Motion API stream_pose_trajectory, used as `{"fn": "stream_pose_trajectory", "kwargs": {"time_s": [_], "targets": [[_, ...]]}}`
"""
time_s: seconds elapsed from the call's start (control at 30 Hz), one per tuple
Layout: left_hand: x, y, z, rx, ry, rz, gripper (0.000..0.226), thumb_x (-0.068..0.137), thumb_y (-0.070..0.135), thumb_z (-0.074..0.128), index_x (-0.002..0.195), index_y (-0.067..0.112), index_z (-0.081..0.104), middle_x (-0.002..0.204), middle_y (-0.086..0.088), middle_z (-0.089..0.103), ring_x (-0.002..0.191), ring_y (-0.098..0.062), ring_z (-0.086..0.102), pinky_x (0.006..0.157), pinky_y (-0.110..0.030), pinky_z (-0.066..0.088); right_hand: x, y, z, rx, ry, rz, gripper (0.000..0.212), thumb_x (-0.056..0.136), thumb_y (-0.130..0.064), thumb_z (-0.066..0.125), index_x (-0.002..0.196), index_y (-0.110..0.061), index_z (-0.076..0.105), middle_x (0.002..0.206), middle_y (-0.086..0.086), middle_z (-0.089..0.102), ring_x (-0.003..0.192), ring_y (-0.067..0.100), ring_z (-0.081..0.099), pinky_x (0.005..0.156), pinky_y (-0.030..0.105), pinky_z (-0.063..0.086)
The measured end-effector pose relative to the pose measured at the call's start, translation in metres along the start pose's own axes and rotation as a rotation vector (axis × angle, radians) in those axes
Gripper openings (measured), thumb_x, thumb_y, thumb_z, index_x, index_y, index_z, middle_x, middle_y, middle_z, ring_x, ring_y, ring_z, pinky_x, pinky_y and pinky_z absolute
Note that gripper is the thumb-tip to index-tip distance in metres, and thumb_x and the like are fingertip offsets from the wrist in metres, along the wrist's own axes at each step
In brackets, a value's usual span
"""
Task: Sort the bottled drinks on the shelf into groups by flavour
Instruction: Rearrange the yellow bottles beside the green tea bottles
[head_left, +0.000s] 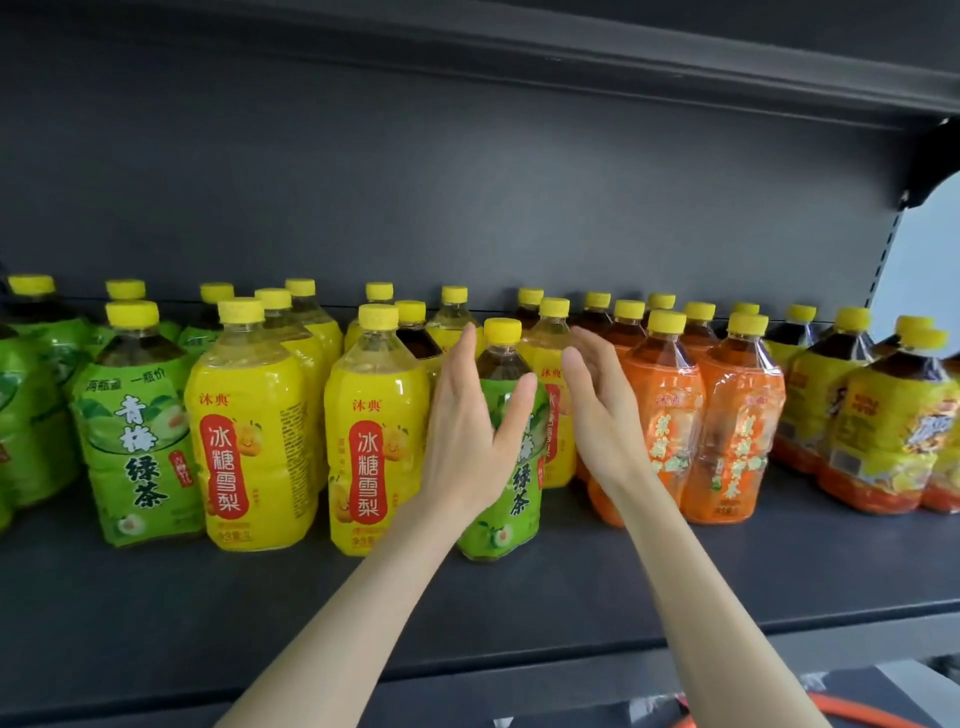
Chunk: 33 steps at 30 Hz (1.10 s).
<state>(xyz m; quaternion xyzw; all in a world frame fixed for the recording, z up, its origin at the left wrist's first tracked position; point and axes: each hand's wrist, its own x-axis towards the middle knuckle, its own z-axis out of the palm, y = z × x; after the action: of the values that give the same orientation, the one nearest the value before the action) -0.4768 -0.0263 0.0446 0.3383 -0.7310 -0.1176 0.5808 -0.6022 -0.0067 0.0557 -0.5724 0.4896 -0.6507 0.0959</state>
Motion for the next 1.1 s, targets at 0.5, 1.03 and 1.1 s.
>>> {"fn": "stream_pose_trajectory", "kwargs": {"time_s": [0.5, 1.03, 1.1], "targets": [[-0.008, 0.001, -0.013, 0.328, 0.137, 0.098, 0.078, 0.084, 0.063, 0.044, 0.139, 0.008, 0.043, 0.119, -0.009, 0.065, 0.108, -0.023, 0.061, 0.076, -0.031, 0.053, 0.083, 0.019, 0.015, -0.391, -0.072, 0.082, 0.050, 0.095, -0.028, 0.057, 0.136, -0.002, 0.041, 0.137, 0.019, 0.046, 0.130, 0.037, 0.038, 0.104, 0.039, 0.034], [-0.028, -0.002, -0.047, 0.114, 0.237, 0.076, 0.072, 0.081, 0.053, 0.057, 0.139, 0.012, 0.043, 0.114, -0.003, 0.062, 0.110, -0.013, 0.051, 0.089, -0.023, 0.041, 0.021, -0.018, -0.002, -0.154, -0.041, -0.066, 0.024, 0.088, -0.042, 0.063, 0.081, -0.020, 0.060, 0.085, 0.003, 0.065, 0.079, 0.020, 0.059, 0.075, 0.041, 0.048], [-0.032, -0.003, -0.056, 0.091, 0.247, 0.065, 0.073, 0.080, 0.052, 0.058, 0.139, 0.012, 0.043, 0.115, 0.000, 0.060, 0.111, -0.014, 0.051, 0.091, -0.024, 0.042, 0.009, -0.023, 0.000, -0.097, -0.034, -0.049, 0.039, 0.083, -0.052, 0.063, 0.091, -0.014, 0.063, 0.089, -0.001, 0.067, 0.086, 0.017, 0.063, 0.080, 0.037, 0.052]]}}
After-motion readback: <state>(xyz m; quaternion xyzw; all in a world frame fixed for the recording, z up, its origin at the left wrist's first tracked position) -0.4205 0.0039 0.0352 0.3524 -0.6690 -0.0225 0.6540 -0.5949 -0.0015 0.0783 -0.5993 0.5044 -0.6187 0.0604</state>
